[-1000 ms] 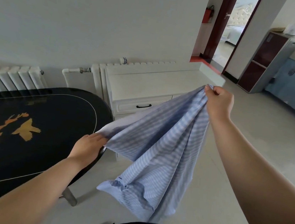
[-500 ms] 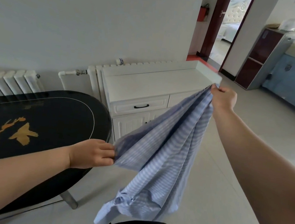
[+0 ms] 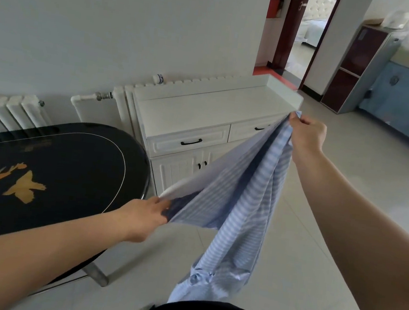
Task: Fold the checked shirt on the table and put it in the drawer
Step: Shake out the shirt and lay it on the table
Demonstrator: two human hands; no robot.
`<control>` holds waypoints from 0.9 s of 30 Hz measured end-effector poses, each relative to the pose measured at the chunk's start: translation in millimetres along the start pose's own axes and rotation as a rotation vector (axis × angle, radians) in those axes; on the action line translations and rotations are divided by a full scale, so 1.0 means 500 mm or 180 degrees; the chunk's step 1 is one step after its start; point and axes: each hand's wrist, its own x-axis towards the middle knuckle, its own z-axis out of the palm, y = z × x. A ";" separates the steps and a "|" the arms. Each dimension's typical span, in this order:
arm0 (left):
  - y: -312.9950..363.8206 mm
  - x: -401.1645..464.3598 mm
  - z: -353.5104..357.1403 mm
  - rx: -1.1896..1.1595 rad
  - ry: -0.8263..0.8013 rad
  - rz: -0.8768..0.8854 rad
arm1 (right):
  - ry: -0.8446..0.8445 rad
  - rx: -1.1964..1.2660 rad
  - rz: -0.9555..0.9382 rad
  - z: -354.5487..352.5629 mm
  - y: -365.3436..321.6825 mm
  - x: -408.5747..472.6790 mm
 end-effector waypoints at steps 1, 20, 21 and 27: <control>-0.006 0.000 0.005 -0.0034 0.0194 0.0099 | 0.0022 0.0052 0.0004 -0.005 -0.004 0.001; -0.007 0.056 0.000 -0.2946 0.0147 -0.1295 | -0.0211 0.0382 -0.0349 -0.010 -0.050 -0.039; -0.008 0.064 -0.003 -0.2969 0.0169 -0.1514 | -0.0221 0.0399 -0.0337 -0.011 -0.050 -0.041; -0.030 0.079 -0.010 -0.2811 0.0526 -0.2590 | -0.0297 0.0515 -0.0320 -0.015 -0.047 -0.061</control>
